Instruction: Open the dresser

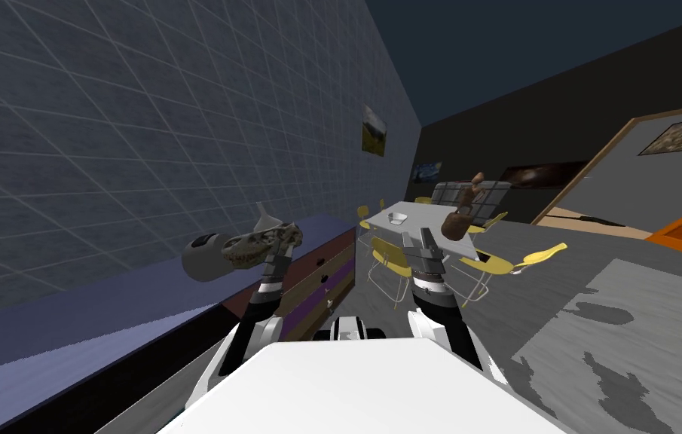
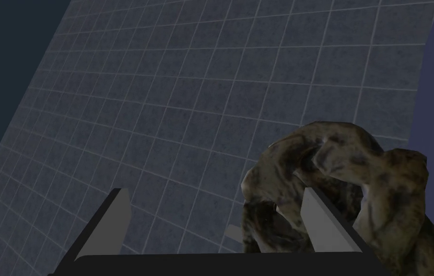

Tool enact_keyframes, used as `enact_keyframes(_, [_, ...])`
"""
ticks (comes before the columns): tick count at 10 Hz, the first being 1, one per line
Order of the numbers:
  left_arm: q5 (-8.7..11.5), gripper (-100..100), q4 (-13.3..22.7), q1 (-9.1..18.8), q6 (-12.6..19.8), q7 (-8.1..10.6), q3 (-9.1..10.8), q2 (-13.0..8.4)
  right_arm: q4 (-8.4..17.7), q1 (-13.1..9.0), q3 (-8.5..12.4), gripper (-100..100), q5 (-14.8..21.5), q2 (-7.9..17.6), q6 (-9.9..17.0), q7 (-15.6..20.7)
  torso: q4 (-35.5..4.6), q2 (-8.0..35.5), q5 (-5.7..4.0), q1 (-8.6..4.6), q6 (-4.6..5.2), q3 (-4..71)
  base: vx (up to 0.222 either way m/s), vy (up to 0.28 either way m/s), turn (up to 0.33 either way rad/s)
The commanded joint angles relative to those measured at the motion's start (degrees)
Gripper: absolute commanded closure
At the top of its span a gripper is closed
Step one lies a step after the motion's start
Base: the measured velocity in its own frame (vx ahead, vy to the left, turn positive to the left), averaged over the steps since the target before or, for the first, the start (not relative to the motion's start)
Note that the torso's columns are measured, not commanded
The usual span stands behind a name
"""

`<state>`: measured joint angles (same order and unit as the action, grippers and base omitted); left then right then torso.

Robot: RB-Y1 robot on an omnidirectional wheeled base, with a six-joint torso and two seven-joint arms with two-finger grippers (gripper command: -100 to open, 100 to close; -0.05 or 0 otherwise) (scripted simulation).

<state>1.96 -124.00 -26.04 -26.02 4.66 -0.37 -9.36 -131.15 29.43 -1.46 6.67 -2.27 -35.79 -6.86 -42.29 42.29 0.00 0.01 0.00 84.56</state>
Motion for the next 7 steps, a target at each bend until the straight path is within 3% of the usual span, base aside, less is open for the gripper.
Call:
enact_keyframes(1, [0.8,-100,3.6,0.6,0.4,0.32,0.61,-0.2,0.0,0.0,0.0,0,0.0,0.0,0.0,0.0,0.0,-0.1,0.0,0.02,0.0,0.0,0.04,-0.088,0.063])
enact_keyframes(7, [2.9,-100,11.3,2.1,1.5,1.19,2.42,-0.5,0.0,0.0,0.0,0,0.0,0.0,0.0,0.0,0.0,0.0,0.02,0.09,0.0,0.0,0.023,-0.092,0.055])
